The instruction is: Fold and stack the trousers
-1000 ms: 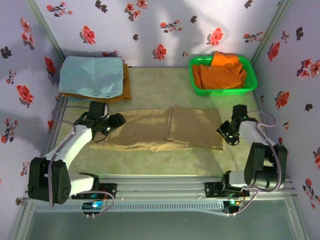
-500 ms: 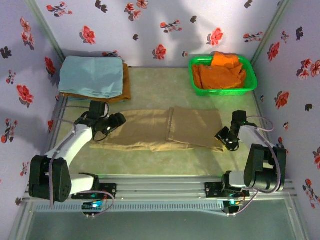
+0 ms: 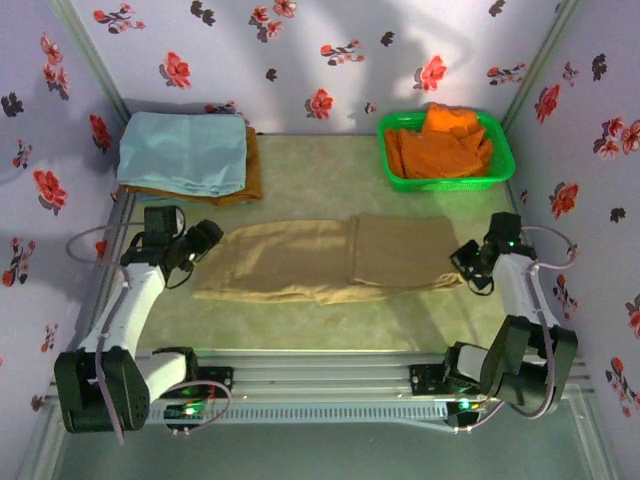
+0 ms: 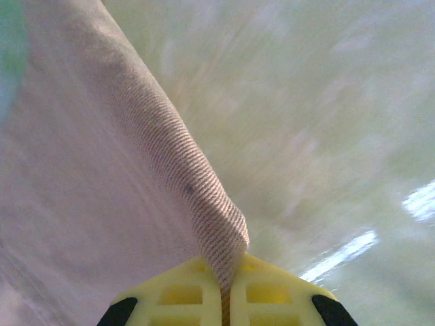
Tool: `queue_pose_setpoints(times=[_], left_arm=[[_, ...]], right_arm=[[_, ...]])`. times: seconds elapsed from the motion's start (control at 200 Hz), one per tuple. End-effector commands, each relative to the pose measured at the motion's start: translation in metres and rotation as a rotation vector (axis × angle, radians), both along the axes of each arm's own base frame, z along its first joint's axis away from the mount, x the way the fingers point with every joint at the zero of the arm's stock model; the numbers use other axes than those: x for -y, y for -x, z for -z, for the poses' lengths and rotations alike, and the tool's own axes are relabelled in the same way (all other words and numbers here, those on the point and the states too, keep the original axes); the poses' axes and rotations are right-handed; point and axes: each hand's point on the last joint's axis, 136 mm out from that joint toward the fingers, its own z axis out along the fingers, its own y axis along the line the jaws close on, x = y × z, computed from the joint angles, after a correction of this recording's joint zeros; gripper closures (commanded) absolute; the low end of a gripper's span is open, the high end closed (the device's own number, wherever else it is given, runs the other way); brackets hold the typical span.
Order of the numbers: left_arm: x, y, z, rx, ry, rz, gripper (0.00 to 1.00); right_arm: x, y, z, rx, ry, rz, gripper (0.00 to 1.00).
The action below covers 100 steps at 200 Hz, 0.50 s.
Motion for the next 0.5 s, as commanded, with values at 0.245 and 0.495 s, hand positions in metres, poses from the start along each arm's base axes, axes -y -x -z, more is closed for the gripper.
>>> queue_pose_setpoints(times=[0.245,0.495], left_arm=[[-0.005,0.022,0.074,-0.183,-0.01,-0.03,0.35],[-0.005,0.019,0.096,-0.224,0.0,-0.039,0.66]], right_arm=[[-0.008,-0.034,-0.065,0.077,0.162,-0.133,1.0],[-0.117,-0.059,-0.133,0.205,0.237,-0.436,1.0]])
